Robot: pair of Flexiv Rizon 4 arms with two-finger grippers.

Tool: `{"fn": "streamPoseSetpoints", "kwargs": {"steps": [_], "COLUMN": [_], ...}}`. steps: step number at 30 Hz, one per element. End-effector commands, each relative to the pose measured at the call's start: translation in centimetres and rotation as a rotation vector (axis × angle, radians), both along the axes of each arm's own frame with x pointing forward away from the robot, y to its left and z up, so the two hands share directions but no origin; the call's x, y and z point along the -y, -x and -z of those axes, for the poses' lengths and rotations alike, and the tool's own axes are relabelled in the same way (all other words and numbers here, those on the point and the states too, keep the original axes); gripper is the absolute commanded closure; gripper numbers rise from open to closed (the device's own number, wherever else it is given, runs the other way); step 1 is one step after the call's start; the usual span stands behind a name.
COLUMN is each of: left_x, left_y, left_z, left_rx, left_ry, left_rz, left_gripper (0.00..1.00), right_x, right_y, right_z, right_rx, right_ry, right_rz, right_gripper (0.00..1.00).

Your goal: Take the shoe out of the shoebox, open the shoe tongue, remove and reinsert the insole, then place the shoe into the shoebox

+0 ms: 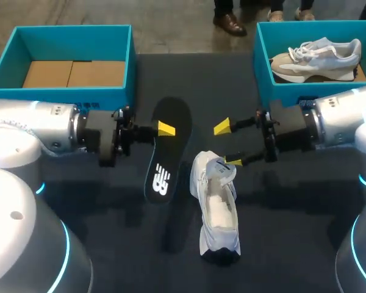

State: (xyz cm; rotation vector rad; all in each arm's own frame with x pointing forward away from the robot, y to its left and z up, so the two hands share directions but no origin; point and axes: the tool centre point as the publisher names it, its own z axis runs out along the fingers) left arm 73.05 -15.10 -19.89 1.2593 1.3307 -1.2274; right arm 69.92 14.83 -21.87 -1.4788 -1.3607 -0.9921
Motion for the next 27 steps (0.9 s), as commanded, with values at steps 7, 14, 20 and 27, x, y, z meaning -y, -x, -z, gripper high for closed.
{"fn": "streamPoseSetpoints", "kwargs": {"steps": [7, 14, 20, 27], "left_x": [-0.7, -0.2, -0.2, 0.3], "left_y": [2.7, 6.2, 9.4, 12.4], "left_z": [-0.5, -0.2, 0.4, 1.1], "left_rx": [-0.085, -0.146, -0.165, -0.202], "left_ry": [-0.044, -0.127, -0.179, -0.205], "left_rz": [0.065, 0.158, 0.177, 0.184], "left_gripper": [1.00, 1.00, 1.00, 1.00], "right_x": [2.3, 4.3, 5.8, 6.8], "right_y": [1.4, 2.9, 4.3, 5.2], "right_z": [-2.2, -1.4, -0.7, -0.2], "right_rx": [0.009, -0.015, -0.020, -0.037], "right_ry": [0.078, 0.133, 0.181, 0.236], "right_rz": [-0.005, -0.077, -0.125, -0.167], "right_gripper": [0.00, 0.00, 0.00, 0.00]}}
